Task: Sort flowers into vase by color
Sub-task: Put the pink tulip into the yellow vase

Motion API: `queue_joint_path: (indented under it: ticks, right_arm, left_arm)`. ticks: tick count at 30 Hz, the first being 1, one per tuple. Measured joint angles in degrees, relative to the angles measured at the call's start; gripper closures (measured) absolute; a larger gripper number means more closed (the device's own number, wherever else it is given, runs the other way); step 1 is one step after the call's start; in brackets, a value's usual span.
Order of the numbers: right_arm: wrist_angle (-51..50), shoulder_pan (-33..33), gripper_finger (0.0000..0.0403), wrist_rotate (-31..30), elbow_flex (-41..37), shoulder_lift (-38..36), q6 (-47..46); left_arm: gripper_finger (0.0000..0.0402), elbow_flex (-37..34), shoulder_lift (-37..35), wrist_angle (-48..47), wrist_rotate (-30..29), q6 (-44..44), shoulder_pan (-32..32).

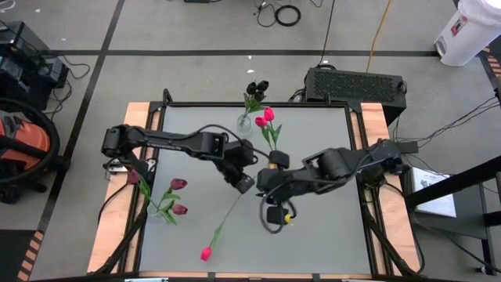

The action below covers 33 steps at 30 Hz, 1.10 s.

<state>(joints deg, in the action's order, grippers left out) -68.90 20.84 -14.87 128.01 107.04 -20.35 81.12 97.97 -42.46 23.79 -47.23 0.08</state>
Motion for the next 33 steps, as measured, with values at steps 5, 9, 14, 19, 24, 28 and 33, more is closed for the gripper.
queue_joint_path:
  ticks: [5,9,14,19,24,28,33]
  right_arm:
    - [0.0,0.0,0.0307,-0.3,0.0,-4.6,-0.2]
    - [-1.1,-0.1,0.0307,-0.3,0.0,-8.4,0.1]
    - [-8.4,-0.2,0.0307,-0.4,0.0,-11.8,0.1]
    - [-13.9,-0.1,0.0307,-1.8,0.0,-13.0,1.4]
    - [-11.8,-0.2,0.0307,-3.2,0.0,-12.6,5.4]
    - [-7.6,-1.3,0.0307,-3.2,0.0,-11.8,6.3]
    - [-1.2,-2.9,0.0307,-3.3,0.0,-11.2,6.2]
  left_arm:
    - [0.0402,5.6,0.0,-6.1,-0.3,4.5,1.1]
    - [0.0402,10.3,0.0,-10.1,-0.5,7.5,2.0]
    - [0.0402,16.0,0.0,-11.1,-0.2,8.8,2.6]
    - [0.0402,21.9,0.0,-11.0,0.3,8.9,2.6]
    - [0.0402,26.9,0.0,-10.5,1.4,9.1,2.1]
    - [0.0402,29.8,0.0,-10.5,1.5,10.6,1.3]
    - [0.0402,31.8,-0.1,-10.6,5.2,12.3,0.0]
